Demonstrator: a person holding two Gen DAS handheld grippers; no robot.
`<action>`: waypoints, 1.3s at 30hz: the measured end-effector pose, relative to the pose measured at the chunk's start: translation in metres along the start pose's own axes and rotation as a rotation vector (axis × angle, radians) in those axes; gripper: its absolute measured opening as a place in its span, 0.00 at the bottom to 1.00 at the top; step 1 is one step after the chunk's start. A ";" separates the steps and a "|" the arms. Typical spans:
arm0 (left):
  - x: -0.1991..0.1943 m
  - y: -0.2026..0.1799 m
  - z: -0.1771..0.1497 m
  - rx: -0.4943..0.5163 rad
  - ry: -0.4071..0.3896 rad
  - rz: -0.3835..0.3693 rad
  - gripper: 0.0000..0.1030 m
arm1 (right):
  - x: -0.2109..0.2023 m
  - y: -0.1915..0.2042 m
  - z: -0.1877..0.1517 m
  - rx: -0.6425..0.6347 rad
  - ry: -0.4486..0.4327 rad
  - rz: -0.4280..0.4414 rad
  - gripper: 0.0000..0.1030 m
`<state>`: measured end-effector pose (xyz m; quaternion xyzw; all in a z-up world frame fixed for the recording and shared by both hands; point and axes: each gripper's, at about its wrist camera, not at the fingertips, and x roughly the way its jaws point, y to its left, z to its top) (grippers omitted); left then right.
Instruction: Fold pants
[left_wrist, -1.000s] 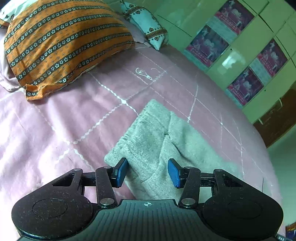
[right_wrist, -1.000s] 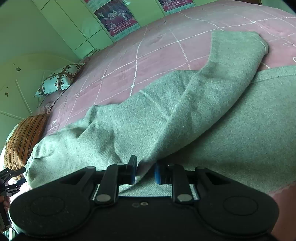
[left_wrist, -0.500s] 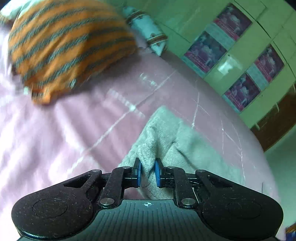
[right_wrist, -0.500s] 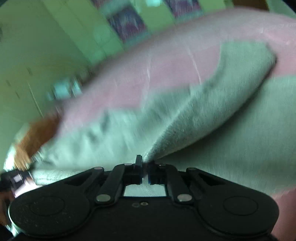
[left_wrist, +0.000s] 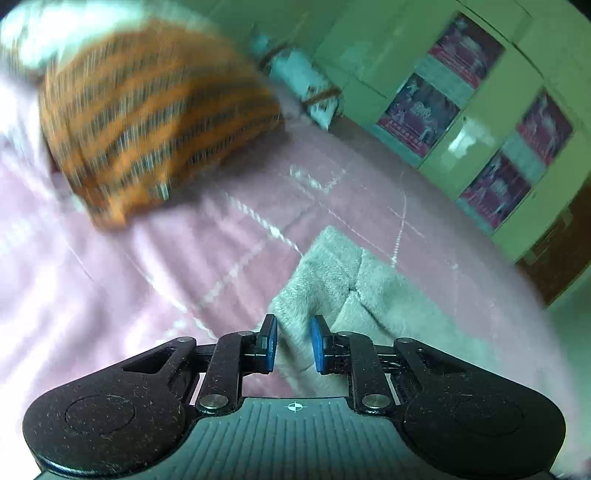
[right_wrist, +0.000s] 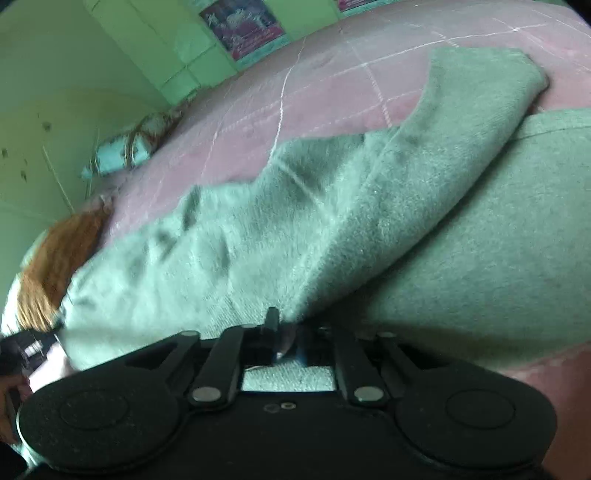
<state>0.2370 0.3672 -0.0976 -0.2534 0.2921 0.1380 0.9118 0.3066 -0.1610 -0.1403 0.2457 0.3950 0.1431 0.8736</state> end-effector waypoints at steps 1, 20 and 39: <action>-0.009 -0.009 -0.002 0.044 -0.011 0.021 0.19 | -0.009 0.000 0.001 -0.008 -0.020 -0.009 0.15; -0.010 -0.158 -0.106 0.406 0.099 0.098 0.58 | 0.023 -0.007 0.061 -0.245 -0.025 -0.367 0.00; -0.002 -0.136 -0.104 0.311 0.083 0.027 0.58 | -0.061 -0.044 0.027 -0.100 -0.212 -0.264 0.23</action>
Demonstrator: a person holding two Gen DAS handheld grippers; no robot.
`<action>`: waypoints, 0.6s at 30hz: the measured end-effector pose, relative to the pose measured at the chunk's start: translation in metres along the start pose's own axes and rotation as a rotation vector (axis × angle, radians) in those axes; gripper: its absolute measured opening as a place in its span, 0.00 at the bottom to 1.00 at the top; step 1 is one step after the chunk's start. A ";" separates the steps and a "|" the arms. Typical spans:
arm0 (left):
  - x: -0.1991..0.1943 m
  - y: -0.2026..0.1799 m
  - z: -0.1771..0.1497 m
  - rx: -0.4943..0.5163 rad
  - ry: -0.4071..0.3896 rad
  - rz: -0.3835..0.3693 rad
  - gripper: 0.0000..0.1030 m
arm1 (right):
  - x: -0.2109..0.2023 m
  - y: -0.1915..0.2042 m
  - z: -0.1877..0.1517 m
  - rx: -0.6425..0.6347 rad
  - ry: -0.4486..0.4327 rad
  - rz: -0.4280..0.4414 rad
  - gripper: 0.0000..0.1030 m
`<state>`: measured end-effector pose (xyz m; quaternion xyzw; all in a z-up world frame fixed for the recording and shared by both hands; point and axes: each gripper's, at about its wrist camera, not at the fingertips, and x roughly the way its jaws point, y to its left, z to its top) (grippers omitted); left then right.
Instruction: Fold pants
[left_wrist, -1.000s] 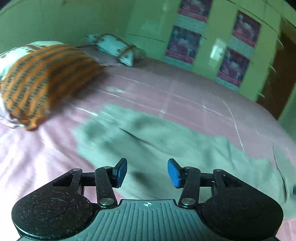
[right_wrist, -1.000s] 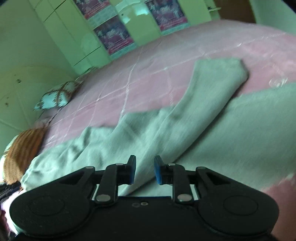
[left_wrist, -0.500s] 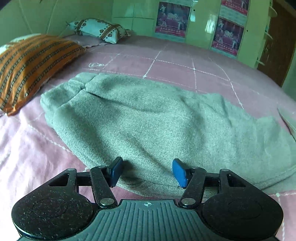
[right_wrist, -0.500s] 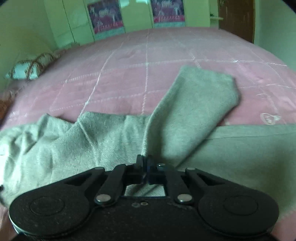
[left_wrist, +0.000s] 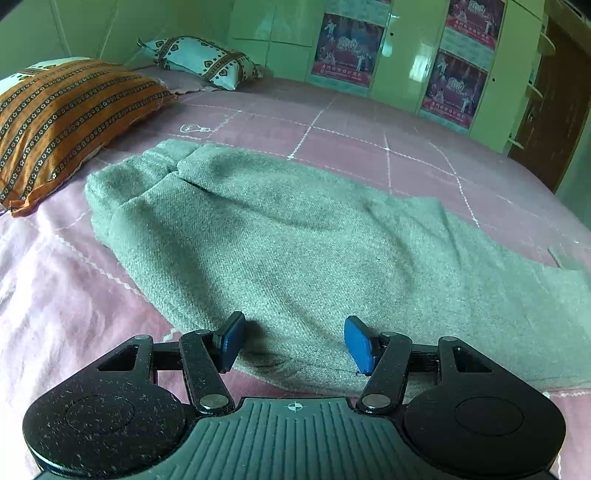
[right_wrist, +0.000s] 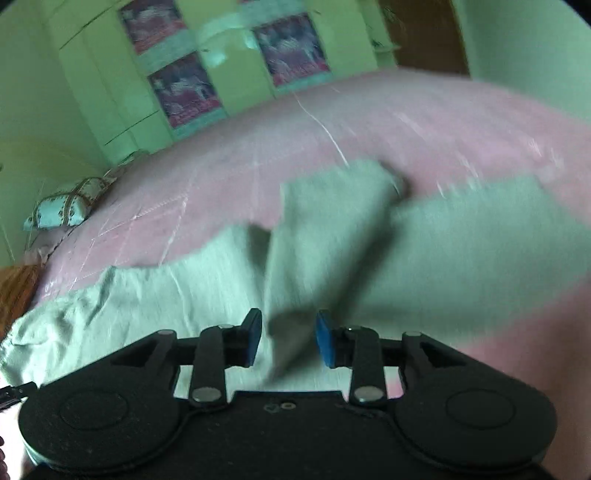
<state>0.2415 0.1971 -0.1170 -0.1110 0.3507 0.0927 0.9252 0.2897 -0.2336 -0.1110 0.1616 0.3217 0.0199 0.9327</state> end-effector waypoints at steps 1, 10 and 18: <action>0.000 0.000 0.000 0.001 -0.001 0.001 0.58 | 0.010 0.005 0.008 -0.027 0.001 -0.003 0.23; -0.002 0.007 0.002 -0.028 0.007 -0.033 0.58 | 0.058 0.006 0.033 -0.099 0.079 -0.122 0.00; 0.001 0.003 0.001 -0.022 -0.003 -0.015 0.58 | 0.002 -0.067 0.012 0.118 0.013 -0.114 0.00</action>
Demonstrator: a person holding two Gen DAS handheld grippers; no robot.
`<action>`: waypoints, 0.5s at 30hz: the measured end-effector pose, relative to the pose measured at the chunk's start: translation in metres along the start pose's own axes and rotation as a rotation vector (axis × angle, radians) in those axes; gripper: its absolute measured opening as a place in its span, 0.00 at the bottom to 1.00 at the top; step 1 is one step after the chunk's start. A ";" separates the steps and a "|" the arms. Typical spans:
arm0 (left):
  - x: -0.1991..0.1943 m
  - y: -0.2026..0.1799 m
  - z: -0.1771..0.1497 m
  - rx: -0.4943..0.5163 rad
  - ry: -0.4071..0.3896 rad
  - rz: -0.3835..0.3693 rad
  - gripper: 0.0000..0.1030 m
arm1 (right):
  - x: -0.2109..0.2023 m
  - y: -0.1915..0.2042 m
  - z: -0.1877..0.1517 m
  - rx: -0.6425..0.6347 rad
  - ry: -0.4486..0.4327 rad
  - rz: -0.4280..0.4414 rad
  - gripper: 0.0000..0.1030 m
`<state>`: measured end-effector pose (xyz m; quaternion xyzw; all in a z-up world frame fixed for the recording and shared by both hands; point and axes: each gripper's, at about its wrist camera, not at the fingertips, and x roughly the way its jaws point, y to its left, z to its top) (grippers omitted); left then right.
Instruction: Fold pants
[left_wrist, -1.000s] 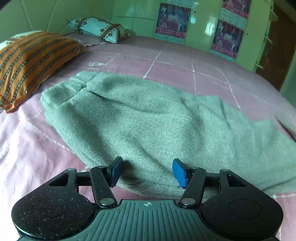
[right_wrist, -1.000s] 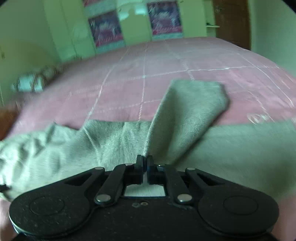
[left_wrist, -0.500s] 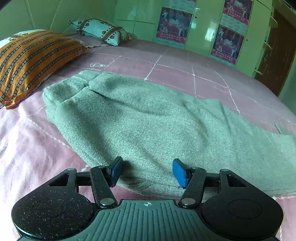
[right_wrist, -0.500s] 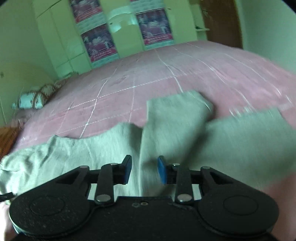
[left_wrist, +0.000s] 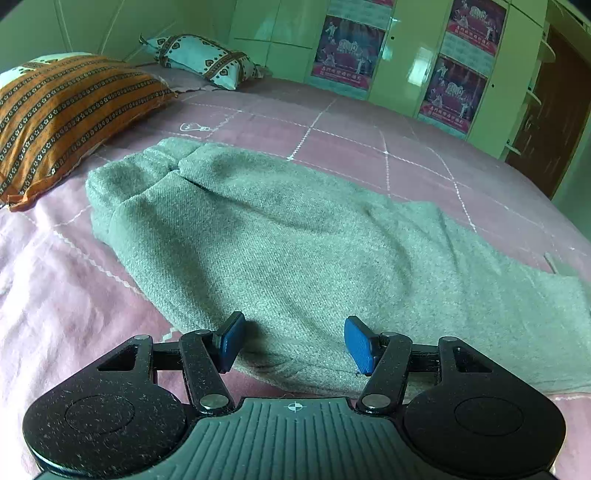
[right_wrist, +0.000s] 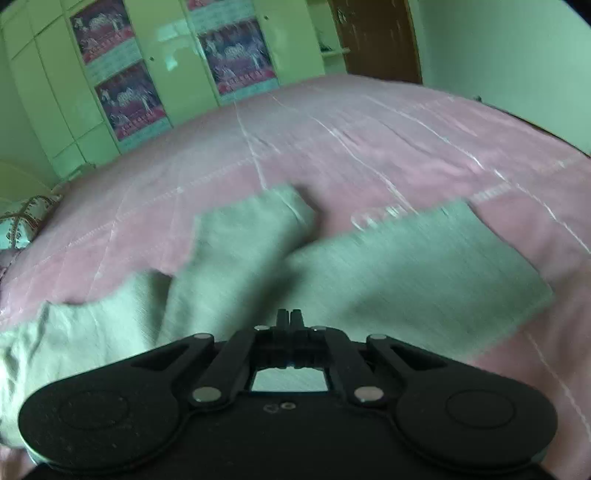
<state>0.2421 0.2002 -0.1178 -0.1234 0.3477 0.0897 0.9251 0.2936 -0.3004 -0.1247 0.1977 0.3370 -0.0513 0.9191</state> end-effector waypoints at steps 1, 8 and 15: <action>0.000 0.000 0.000 -0.002 0.000 0.002 0.58 | 0.001 0.005 0.003 0.001 -0.003 0.038 0.10; 0.002 0.002 0.002 -0.025 0.009 -0.001 0.58 | 0.043 0.096 0.014 -0.317 0.006 0.068 0.30; 0.004 -0.005 0.001 0.055 0.009 0.022 0.59 | 0.074 0.102 0.006 -0.480 0.072 -0.063 0.00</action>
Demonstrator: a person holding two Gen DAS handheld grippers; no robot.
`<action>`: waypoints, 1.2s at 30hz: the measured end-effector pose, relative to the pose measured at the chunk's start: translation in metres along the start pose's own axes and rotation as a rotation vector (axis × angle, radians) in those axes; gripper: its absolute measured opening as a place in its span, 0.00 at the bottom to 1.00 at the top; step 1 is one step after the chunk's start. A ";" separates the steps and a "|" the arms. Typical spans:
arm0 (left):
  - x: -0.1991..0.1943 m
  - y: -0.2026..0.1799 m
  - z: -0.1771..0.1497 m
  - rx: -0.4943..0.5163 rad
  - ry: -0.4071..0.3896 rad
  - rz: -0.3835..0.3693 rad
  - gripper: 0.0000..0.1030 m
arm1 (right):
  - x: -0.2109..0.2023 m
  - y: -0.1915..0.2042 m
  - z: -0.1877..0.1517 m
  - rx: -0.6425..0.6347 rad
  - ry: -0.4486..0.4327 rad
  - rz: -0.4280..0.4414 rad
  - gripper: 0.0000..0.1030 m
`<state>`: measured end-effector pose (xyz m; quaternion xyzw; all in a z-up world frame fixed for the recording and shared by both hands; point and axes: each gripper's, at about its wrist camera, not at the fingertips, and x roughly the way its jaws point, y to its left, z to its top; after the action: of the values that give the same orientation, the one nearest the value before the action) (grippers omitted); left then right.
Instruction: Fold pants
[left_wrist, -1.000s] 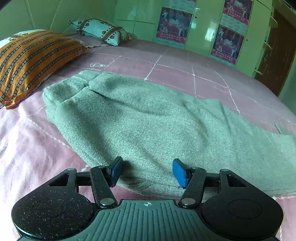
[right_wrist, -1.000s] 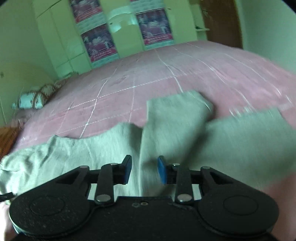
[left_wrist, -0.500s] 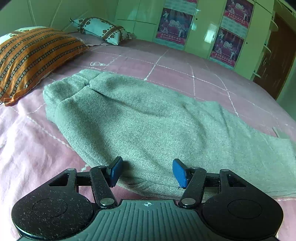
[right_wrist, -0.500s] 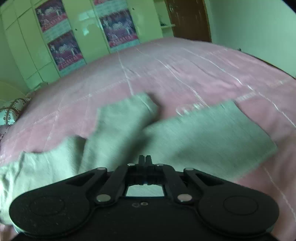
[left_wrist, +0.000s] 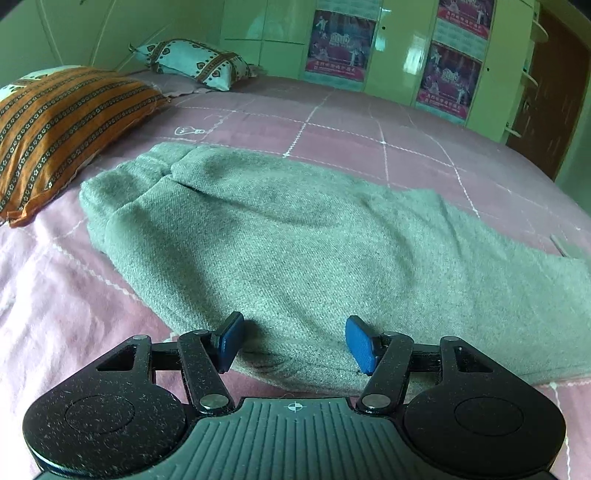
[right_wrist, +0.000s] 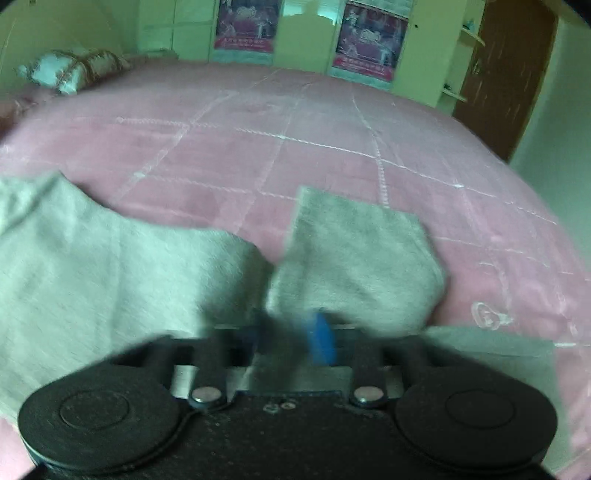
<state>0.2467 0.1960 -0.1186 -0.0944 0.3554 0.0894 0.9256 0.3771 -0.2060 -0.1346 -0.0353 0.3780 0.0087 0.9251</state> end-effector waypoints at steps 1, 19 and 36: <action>0.000 0.000 -0.001 0.000 -0.004 -0.002 0.59 | -0.011 -0.015 -0.002 0.079 -0.028 0.000 0.00; -0.002 0.000 -0.002 -0.001 -0.004 -0.004 0.60 | -0.078 -0.077 -0.056 0.100 -0.152 0.057 0.35; -0.005 0.005 -0.004 -0.036 -0.003 -0.021 0.60 | -0.091 -0.133 -0.046 0.403 -0.238 0.073 0.00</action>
<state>0.2391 0.1995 -0.1186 -0.1148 0.3513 0.0861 0.9252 0.2859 -0.3409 -0.0961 0.1651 0.2614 -0.0292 0.9506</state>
